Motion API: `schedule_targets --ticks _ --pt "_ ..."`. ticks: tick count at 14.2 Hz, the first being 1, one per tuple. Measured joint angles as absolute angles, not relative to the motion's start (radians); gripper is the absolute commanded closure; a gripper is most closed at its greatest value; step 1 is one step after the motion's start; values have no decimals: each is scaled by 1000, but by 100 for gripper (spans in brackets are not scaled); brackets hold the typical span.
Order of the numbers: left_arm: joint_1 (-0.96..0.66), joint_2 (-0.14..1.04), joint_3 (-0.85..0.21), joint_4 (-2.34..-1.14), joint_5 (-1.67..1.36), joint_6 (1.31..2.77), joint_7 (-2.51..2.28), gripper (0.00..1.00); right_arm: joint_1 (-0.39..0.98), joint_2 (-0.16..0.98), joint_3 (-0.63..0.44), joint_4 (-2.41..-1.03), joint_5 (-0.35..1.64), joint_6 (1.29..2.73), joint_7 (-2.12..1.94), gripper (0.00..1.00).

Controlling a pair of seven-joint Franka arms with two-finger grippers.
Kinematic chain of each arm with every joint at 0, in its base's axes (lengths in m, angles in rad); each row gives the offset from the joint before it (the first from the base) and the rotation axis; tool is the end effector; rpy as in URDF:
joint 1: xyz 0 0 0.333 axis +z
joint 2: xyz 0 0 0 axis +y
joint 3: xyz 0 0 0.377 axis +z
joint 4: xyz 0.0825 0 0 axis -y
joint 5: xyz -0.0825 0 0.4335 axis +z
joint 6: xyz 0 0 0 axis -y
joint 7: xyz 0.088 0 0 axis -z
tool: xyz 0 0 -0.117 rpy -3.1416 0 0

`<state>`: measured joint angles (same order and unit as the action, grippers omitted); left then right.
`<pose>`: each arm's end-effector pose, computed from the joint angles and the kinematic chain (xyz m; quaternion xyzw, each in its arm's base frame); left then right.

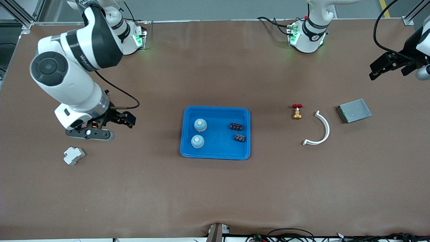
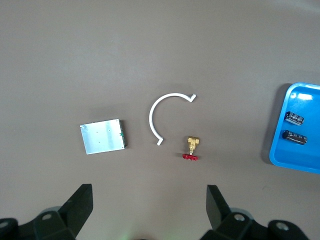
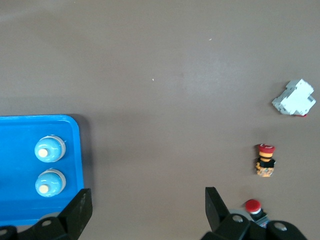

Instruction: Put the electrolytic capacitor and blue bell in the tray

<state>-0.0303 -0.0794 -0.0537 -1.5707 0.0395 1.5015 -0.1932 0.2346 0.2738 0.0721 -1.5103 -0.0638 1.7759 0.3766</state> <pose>0.5654 -0.0443 0.7160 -0.9982 -0.0561 -0.0080 0.0209 0.6800 0.2026 0.5453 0.9993 -0.0296 0.0037 0.0215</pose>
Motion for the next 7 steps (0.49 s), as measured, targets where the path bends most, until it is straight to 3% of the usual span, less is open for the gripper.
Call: schedule_targets --ticks 7 --pt "-38 -79 -60 -1572 39 1501 -193 0 67 233 70 -1512 -59 1718 96 0"
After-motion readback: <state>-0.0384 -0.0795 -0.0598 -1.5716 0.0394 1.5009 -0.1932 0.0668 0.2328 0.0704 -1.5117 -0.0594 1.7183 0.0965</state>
